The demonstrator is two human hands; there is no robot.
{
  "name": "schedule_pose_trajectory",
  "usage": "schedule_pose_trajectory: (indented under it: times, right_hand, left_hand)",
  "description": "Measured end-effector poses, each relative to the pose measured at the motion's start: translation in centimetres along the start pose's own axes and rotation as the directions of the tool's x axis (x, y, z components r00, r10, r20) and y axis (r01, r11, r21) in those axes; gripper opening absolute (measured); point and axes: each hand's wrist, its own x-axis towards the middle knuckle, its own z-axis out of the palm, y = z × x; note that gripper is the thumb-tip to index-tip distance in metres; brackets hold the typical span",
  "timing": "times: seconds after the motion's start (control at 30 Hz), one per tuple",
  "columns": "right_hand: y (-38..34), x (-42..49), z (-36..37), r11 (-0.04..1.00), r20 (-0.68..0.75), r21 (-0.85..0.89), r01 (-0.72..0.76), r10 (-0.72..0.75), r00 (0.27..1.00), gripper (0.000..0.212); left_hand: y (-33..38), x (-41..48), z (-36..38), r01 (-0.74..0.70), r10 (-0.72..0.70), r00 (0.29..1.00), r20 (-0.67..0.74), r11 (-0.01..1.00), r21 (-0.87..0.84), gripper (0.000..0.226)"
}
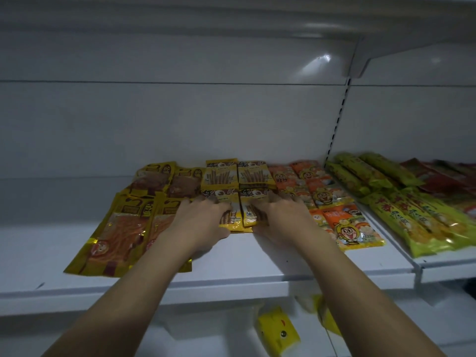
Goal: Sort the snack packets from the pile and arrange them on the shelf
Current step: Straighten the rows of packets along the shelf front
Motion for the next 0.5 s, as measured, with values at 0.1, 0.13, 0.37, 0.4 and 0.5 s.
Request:
schedule_pose_trajectory:
  times: [0.1,0.13,0.37,0.4,0.5]
  right_hand:
    - [-0.3,-1.0,-0.8,0.999,-0.006,0.028,-0.033,0.033,0.999,0.078]
    - [-0.4,-1.3,-1.1,0.999,-0.005,0.032,-0.035,0.035,0.999,0.079]
    - [1.5,-3.7,-2.2,0.992,0.012,0.023,-0.122,0.122,0.992,0.063]
    - [2.1,-4.1,-2.3,0.99,0.018,0.033,-0.134,0.133,0.991,0.06]
    - [4.4,-4.3,-2.7,0.985,0.041,0.046,-0.166,0.164,0.986,0.055]
  left_hand:
    - [0.0,-0.1,-0.5,-0.04,0.04,0.999,-0.023,0.999,0.007,0.053]
    - [0.2,-0.1,-0.6,-0.054,0.054,0.998,-0.03,0.999,0.0,0.052]
    - [2.5,0.4,-1.3,-0.157,0.156,0.986,-0.054,0.987,-0.023,0.051]
    - [3.0,0.5,-1.5,-0.16,0.158,0.986,-0.054,0.987,-0.027,0.052]
    - [4.3,1.1,-1.8,-0.17,0.168,0.985,-0.043,0.985,-0.041,0.053]
